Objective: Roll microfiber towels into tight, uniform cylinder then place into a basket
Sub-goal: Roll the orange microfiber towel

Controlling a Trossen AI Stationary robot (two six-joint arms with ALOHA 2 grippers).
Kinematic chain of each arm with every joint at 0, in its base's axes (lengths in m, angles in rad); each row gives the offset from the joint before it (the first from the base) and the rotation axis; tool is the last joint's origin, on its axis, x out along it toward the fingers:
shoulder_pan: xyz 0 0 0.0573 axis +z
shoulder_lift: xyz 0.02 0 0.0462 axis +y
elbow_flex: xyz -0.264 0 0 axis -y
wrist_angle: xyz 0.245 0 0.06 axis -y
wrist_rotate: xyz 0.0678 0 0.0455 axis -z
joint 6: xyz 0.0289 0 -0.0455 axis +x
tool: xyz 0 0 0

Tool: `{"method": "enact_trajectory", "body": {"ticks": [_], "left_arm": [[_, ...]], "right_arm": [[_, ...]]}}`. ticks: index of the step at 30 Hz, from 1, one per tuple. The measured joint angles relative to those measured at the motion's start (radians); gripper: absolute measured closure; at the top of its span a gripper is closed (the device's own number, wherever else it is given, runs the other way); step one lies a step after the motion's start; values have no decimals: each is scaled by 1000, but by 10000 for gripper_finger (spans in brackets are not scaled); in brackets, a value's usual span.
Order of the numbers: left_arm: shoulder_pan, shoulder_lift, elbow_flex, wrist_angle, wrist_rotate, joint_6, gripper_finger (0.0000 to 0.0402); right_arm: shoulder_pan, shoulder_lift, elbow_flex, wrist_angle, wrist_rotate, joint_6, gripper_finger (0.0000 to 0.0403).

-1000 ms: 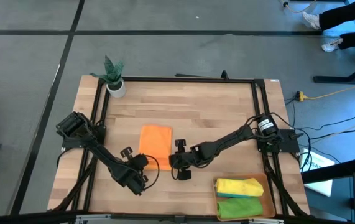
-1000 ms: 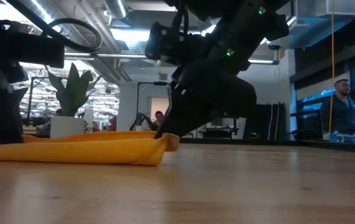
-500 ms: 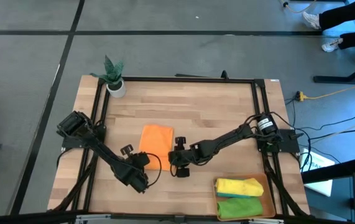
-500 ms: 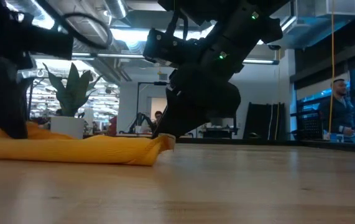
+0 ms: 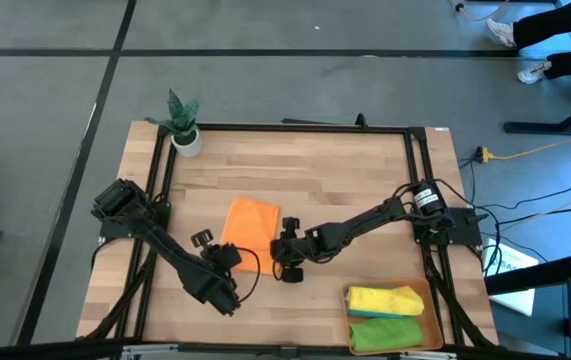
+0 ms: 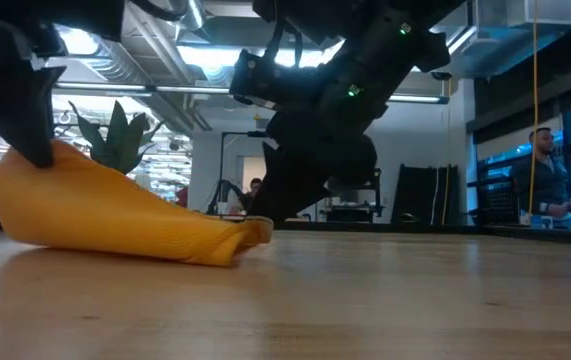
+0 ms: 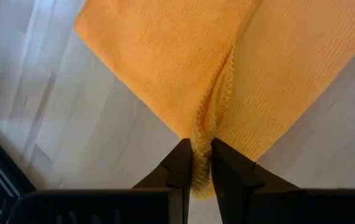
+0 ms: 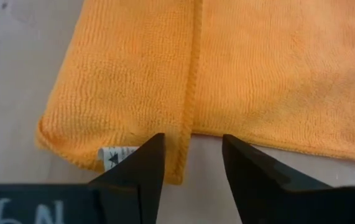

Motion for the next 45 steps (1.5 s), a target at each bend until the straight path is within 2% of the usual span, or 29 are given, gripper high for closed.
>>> {"method": "enact_trajectory", "body": {"ticks": [14,19,23,34,38,45], "left_arm": [[4,0,-56,35,37,-14,352],[18,0,-56,44,75,6,373],[18,0,-56,47,57,22,384],[48,0,-56,46,51,27,337],[83,0,-56,-8,48,-53,336],[96,-1,-28,-86,65,-56,336]], "right_arm": [[0,0,0,0,0,11,241],[0,0,0,0,0,10,241],[0,0,0,0,0,8,241],[0,0,0,1,0,-25,241],[0,0,0,2,9,-64,241],[-2,0,1,0,33,-42,241]]}}
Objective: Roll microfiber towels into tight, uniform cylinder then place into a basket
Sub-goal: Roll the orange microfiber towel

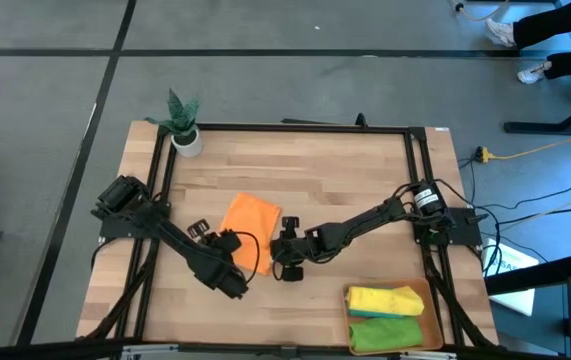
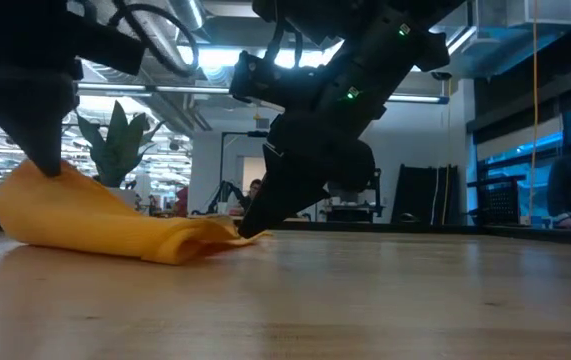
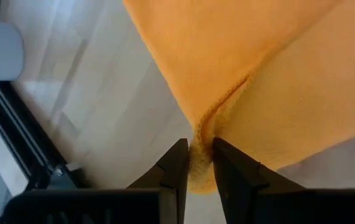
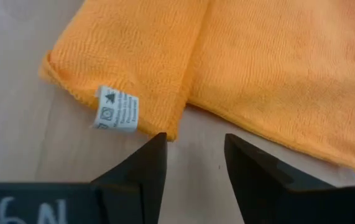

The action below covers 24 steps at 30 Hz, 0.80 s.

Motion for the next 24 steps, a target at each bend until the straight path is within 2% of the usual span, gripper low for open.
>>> {"method": "enact_trajectory", "body": {"ticks": [9,16,21,24], "left_arm": [[6,0,23,29,148,114,340],[9,0,23,40,133,187,339],[25,0,23,40,123,187,366],[29,0,23,41,64,189,378]], "right_arm": [[0,0,0,0,1,-3,241],[0,0,0,0,1,-3,241],[0,0,0,0,2,-3,241],[0,0,0,0,2,-3,241]]}}
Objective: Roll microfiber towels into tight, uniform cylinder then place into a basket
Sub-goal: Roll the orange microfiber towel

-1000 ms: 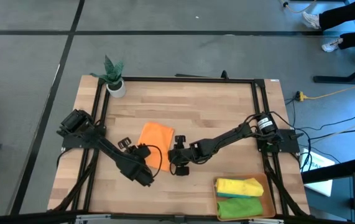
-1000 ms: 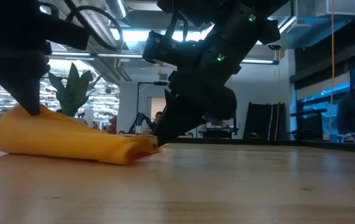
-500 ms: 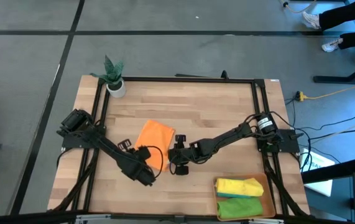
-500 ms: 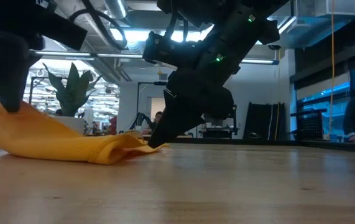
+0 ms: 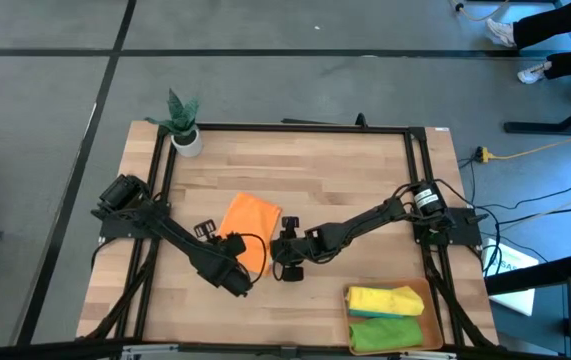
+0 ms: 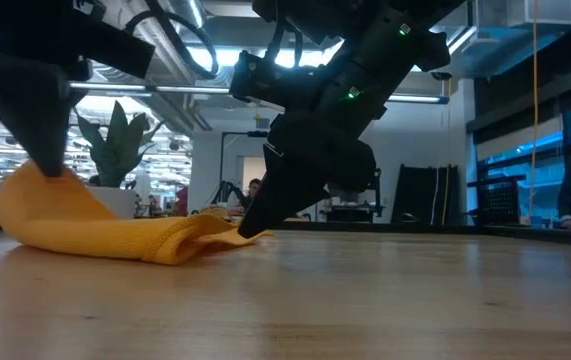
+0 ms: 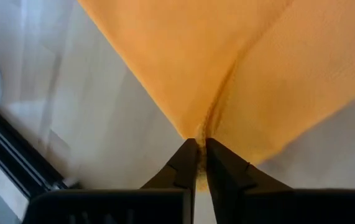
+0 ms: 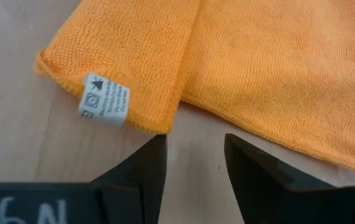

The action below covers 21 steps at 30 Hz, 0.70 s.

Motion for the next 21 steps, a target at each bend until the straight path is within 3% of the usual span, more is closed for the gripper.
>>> {"method": "enact_trajectory", "body": {"ticks": [16,21], "left_arm": [[60,0,0,8,-23,-4,319],[91,0,0,-15,-30,-5,321]], "right_arm": [[0,0,1,-2,7,-23,241],[0,-8,105,-184,12,31,241]]}}
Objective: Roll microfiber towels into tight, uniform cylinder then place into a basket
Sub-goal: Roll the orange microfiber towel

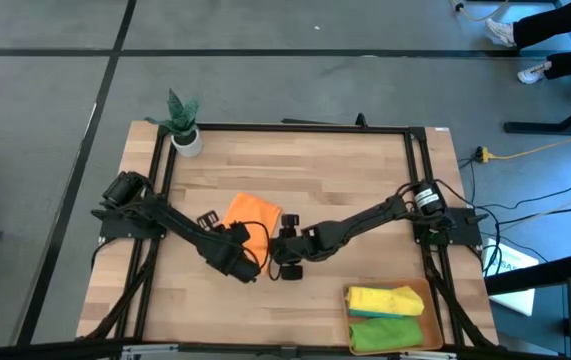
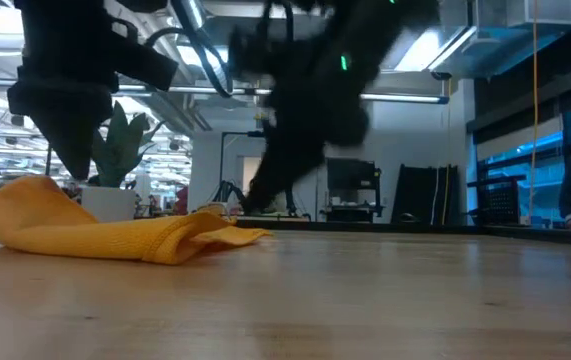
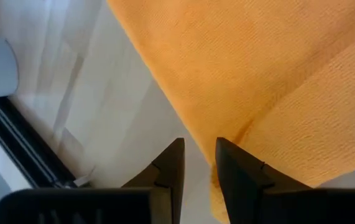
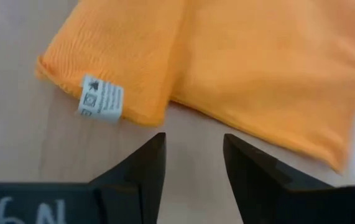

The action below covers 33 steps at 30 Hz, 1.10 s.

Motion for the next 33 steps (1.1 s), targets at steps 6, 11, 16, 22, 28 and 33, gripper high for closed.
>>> {"method": "enact_trajectory", "body": {"ticks": [6,11,16,22,28,33], "left_arm": [[-13,-30,0,-15,-16,-1,318],[-89,-81,0,-18,-24,-88,318],[-202,-99,0,-23,-23,-177,318],[-299,-99,0,-23,-25,-319,318],[-376,-97,0,-14,-54,-397,317],[-411,-97,0,-13,-64,-463,317]], "right_arm": [[19,-6,170,-194,1,39,241],[85,-7,210,-175,-4,-70,241],[136,3,210,-173,-4,-148,241],[159,34,210,-127,-12,-163,241],[158,139,209,26,-38,-330,241],[149,181,209,132,19,-422,241]]}}
